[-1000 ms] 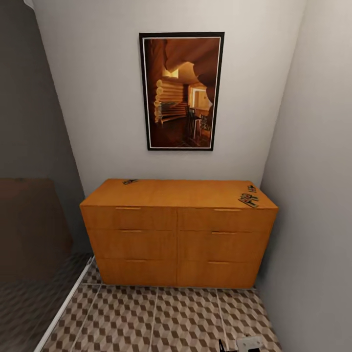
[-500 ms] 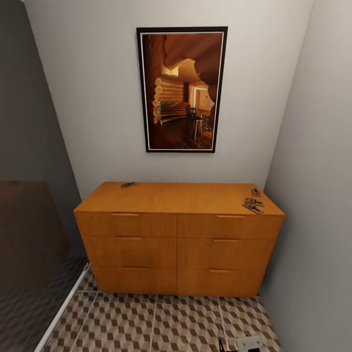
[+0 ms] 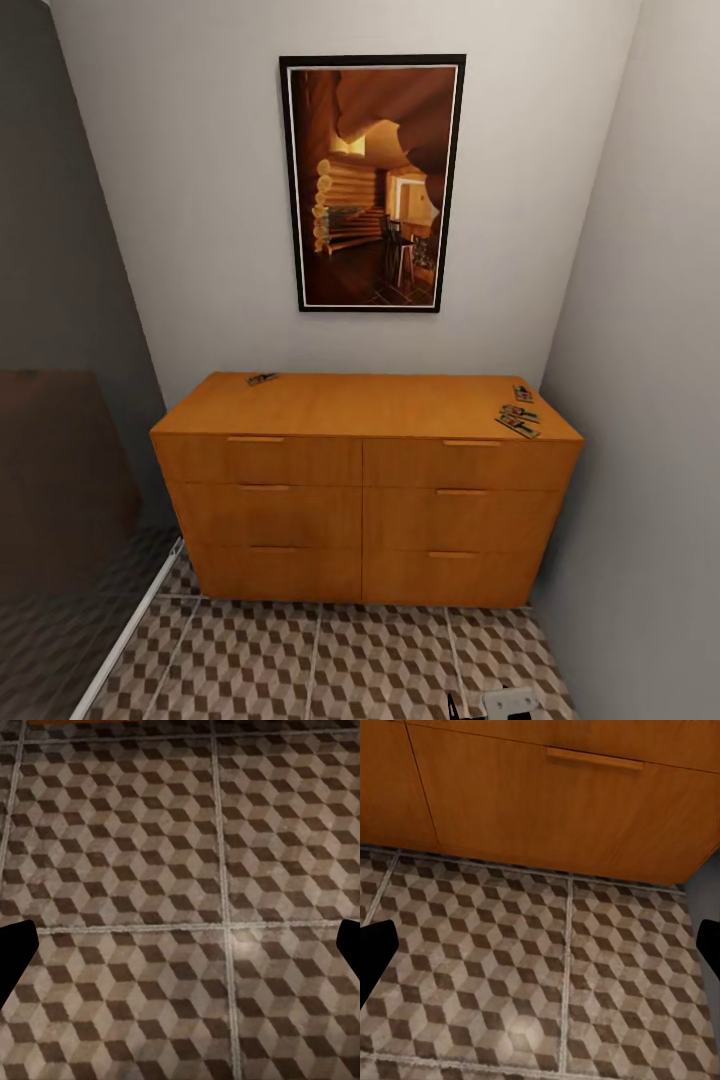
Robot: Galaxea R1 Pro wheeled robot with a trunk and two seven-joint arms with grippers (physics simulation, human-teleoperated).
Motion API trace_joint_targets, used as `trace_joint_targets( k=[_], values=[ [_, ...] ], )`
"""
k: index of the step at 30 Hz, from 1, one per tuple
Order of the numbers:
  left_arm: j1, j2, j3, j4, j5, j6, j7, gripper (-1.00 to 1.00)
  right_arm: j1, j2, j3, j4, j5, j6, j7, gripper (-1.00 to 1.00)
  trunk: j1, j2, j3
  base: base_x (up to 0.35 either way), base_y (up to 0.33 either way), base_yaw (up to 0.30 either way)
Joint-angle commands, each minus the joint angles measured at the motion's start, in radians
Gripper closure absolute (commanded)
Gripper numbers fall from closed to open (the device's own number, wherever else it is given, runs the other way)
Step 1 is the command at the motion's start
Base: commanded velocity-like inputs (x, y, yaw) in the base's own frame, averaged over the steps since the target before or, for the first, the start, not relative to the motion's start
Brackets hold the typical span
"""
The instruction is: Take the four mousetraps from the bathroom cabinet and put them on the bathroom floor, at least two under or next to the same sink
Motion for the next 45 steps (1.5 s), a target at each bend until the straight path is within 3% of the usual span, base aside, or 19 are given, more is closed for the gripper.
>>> trace_joint_targets(
  k=[1, 23, 45],
  values=[
    [-0.001, 0.001, -0.004, 0.0, 0.001, -0.003, 0.001, -1.0, -0.001, 0.0, 0.0, 0.001, 0.011, -0.001, -0.007, -1.0, 0.0, -0.001, -0.001, 0.0, 0.0, 0.0],
    [0.0, 0.001, -0.004, 0.0, 0.001, -0.003, 0.001, -1.0, -0.001, 0.0, 0.0, 0.001, 0.011, -0.001, -0.007, -1.0, 0.0, -0.001, -0.001, 0.173, 0.0, 0.0],
    [0.0, 0.001, -0.004, 0.0, 0.001, -0.003, 0.001, -1.0, -0.001, 0.0, 0.0, 0.001, 0.012, -0.001, -0.007, -1.0, 0.0, -0.001, -0.001, 0.012, 0.0, 0.0]
  ],
)
